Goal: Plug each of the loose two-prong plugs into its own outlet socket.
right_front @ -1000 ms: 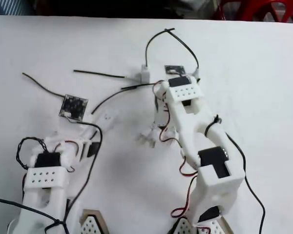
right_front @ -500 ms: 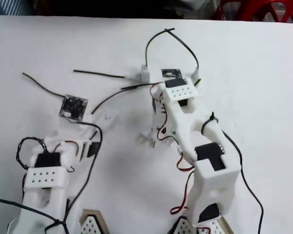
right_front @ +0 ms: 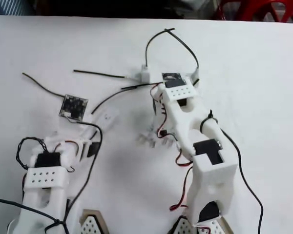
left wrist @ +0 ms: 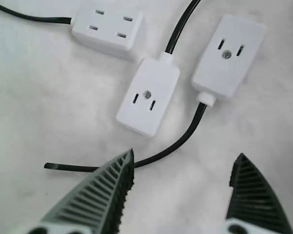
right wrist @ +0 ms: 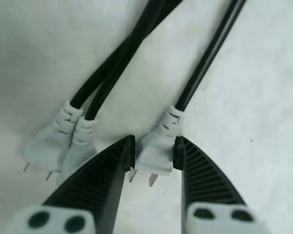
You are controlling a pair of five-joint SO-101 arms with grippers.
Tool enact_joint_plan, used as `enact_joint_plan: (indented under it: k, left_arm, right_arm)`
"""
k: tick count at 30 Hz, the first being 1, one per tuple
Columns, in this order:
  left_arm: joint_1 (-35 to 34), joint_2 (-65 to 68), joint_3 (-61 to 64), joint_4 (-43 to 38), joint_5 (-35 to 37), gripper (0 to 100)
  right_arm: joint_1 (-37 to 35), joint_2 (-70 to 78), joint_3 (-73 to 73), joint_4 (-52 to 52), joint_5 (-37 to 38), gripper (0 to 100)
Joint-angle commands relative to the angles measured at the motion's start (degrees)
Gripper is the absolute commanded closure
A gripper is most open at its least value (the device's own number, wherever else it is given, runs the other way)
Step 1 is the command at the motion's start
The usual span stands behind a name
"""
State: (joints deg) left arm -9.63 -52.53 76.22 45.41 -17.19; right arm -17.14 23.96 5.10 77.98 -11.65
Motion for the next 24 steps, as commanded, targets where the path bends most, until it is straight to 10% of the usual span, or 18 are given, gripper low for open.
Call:
enact_joint_plan:
  k: [1, 13, 24]
  left_arm:
    - [-0.57, -1.27, -0.18, -1.14, -0.35, 69]
    - [-0.57, -1.45, 0.35, -1.32, -0.35, 69]
    - [-0.57, -1.54, 0.44, -1.58, -0.35, 69]
  right_arm:
    - [0.66, -0.31, -1.58, 0.57, 0.62, 88.3]
    - [1.01, -3.65, -1.67, 0.57, 7.12, 98.1]
    - [3.21, -8.92, -1.23, 2.33, 6.15, 84.0]
